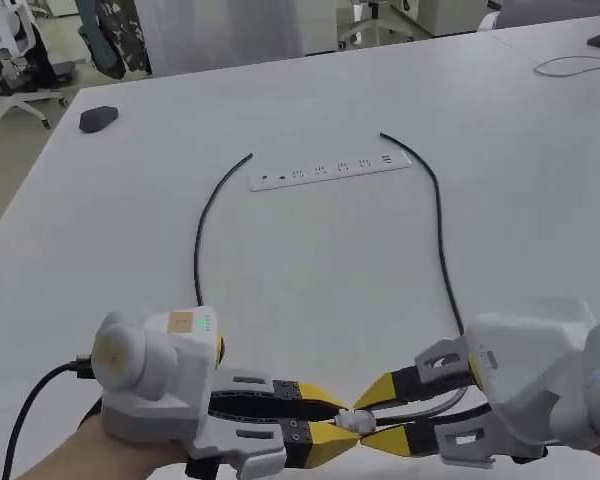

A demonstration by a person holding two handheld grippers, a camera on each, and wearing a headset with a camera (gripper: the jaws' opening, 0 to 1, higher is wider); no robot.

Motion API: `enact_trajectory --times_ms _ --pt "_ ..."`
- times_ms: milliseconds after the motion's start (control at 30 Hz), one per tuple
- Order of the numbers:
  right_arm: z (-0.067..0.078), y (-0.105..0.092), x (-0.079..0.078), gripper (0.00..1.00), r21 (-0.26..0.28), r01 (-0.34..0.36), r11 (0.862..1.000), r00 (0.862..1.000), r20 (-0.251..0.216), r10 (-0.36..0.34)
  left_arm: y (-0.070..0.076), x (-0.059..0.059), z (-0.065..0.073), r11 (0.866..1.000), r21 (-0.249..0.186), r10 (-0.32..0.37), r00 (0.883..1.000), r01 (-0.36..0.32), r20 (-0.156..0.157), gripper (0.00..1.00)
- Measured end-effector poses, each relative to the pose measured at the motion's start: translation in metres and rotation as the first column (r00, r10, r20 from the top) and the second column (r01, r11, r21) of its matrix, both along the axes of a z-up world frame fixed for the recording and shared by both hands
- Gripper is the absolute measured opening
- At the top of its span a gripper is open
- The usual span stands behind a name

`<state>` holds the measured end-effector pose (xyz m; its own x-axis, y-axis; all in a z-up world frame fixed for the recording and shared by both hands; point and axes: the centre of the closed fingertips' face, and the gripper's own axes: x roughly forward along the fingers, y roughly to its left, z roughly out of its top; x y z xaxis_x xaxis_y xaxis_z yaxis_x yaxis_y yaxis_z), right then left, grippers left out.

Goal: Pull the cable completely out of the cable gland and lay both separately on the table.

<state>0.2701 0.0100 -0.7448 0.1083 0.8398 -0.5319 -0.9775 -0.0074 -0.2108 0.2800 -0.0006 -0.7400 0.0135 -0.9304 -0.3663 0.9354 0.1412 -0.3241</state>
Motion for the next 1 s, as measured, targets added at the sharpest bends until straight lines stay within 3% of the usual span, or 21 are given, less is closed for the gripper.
enact_trajectory --times_ms 33,100,167,200,233,267,300,333,367,400,433,467,500,567,600,633,667,700,933,967,1000 --pt "0.000 -0.001 0.000 0.08 0.003 0.026 1.000 0.997 -0.068 -0.026 0.000 -0.001 0.000 1.000 0.002 -0.003 1.000 0.003 0.006 0.15" --pt "0.003 -0.001 0.000 0.08 0.020 0.063 0.998 0.986 -0.155 -0.059 -0.001 -0.002 0.001 1.000 0.002 -0.021 0.999 0.021 0.042 0.15" --pt "0.009 -0.003 0.007 0.10 0.054 0.130 0.990 0.958 -0.266 -0.111 0.000 0.000 0.002 1.000 0.018 -0.024 0.996 0.023 0.085 0.15" --pt "0.012 -0.004 0.008 0.13 0.071 0.151 0.986 0.938 -0.325 -0.121 0.001 0.001 0.000 0.999 0.038 -0.034 0.992 0.029 0.120 0.15" --pt "0.012 -0.006 0.009 0.16 0.071 0.181 0.981 0.909 -0.393 -0.140 0.002 0.003 0.001 0.998 0.044 -0.041 0.987 0.035 0.154 0.15" --pt "0.012 -0.008 0.011 0.18 0.074 0.203 0.976 0.885 -0.440 -0.151 0.001 0.002 0.003 0.999 0.035 -0.043 0.986 0.038 0.161 0.15" --pt "0.015 -0.009 0.011 0.18 0.084 0.220 0.972 0.845 -0.515 -0.147 0.000 0.001 0.005 0.999 0.031 -0.043 0.986 0.039 0.159 0.15" --pt "0.019 -0.008 0.012 0.17 0.109 0.240 0.965 0.819 -0.557 -0.140 0.000 0.002 0.007 0.998 0.028 -0.053 0.980 0.048 0.190 0.15" --pt "0.022 -0.007 0.013 0.18 0.128 0.248 0.960 0.808 -0.575 -0.132 0.000 0.002 0.007 0.998 0.035 -0.060 0.976 0.054 0.210 0.15" --pt "0.023 -0.006 0.012 0.17 0.125 0.262 0.957 0.771 -0.624 -0.129 -0.001 0.001 0.008 0.997 0.041 -0.069 0.973 0.061 0.221 0.15" --pt "0.023 -0.006 0.012 0.17 0.121 0.268 0.956 0.753 -0.646 -0.129 -0.001 0.000 0.008 0.997 0.037 -0.070 0.972 0.063 0.224 0.15" --pt "0.023 -0.004 0.012 0.18 0.127 0.269 0.955 0.751 -0.648 -0.125 -0.002 0.000 0.010 0.997 0.035 -0.071 0.971 0.064 0.227 0.15" --pt "0.021 -0.004 0.010 0.17 0.117 0.267 0.957 0.737 -0.665 -0.124 -0.002 0.000 0.011 0.997 0.033 -0.072 0.968 0.066 0.242 0.15" --pt "0.017 -0.003 0.011 0.17 0.109 0.264 0.958 0.736 -0.665 -0.127 -0.002 0.000 0.013 0.998 0.027 -0.070 0.966 0.065 0.249 0.15" --pt "0.014 -0.003 0.009 0.16 0.091 0.257 0.962 0.714 -0.689 -0.125 -0.002 0.000 0.016 0.998 0.021 -0.070 0.964 0.067 0.258 0.15" --pt "0.013 -0.003 0.008 0.15 0.089 0.253 0.963 0.711 -0.692 -0.122 -0.002 0.000 0.017 0.997 0.019 -0.072 0.963 0.069 0.261 0.15" --pt "0.014 -0.002 0.008 0.14 0.097 0.257 0.961 0.711 -0.693 -0.120 0.000 0.001 0.015 0.997 0.039 -0.082 0.953 0.073 0.292 0.15" --pt "0.014 -0.002 0.007 0.11 0.096 0.252 0.963 0.699 -0.706 -0.112 -0.001 -0.001 0.016 0.997 0.030 -0.083 0.955 0.077 0.284 0.15" --pt "0.014 -0.002 0.005 0.08 0.095 0.239 0.966 0.707 -0.699 -0.106 0.000 -0.001 0.017 0.996 0.030 -0.086 0.954 0.081 0.287 0.15" --pt "0.014 -0.002 0.005 0.08 0.094 0.236 0.967 0.718 -0.687 -0.108 0.000 -0.001 0.016 0.996 0.030 -0.084 0.955 0.078 0.284 0.15" --pt "0.014 -0.003 0.006 0.08 0.100 0.228 0.968 0.746 -0.657 -0.108 -0.001 0.000 0.016 0.997 0.029 -0.078 0.958 0.073 0.276 0.15"
